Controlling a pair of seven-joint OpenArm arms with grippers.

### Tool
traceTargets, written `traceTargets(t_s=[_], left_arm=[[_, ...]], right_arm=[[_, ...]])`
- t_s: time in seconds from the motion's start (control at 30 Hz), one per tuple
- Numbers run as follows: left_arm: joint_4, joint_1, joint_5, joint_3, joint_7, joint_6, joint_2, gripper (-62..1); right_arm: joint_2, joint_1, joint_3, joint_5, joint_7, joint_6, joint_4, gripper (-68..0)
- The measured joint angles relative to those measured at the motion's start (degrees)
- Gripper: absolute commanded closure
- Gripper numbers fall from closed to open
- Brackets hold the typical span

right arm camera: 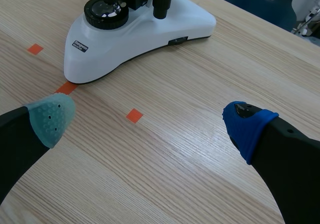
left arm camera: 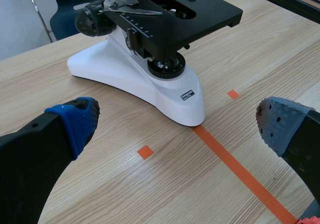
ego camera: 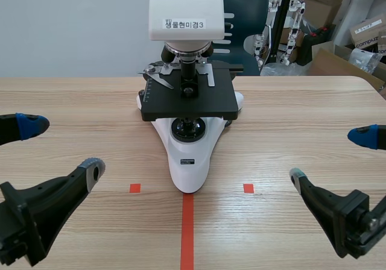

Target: Point at the objective lens

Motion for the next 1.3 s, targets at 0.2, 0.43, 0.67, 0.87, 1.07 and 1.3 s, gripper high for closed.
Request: traceTargets(t_s=[0.2,0.43,0.67,0.87,1.07,1.3], left_arm=[[0.0,0.0,1.79,0.0,-0.02,0.02,0.0,-55.9],[-0.28,-0.02,7.89,0.0,-0.13,0.04,0.02,-26.5],[-1.05,-0.02,8.81,0.0,-4.04,0.04,0.02,-9.1],[-6.8,-1.38,11.34,0.33,-10.8,0.02,-0.2,-4.1],[-13.07,-7.56,10.88,3.08,-14.23,-0.02,-0.79,-4.0],[-17.66,-18.38,10.91,9.31,-11.78,-1.68,-0.79,-4.0]], right_arm=[[0.0,0.0,0.0,0.0,0.0,0.0,0.0,-66.5],[0.0,0.0,0.0,0.0,-0.02,-0.02,0.0,-66.5],[0.0,0.0,0.0,0.0,-0.02,-0.02,0.0,-66.5],[0.0,0.0,0.0,0.0,-0.02,-0.04,0.0,-66.5],[0.0,0.0,0.0,0.0,-0.04,-0.07,0.0,-66.5],[0.0,0.0,0.0,0.0,-0.02,-0.04,0.0,-66.5]])
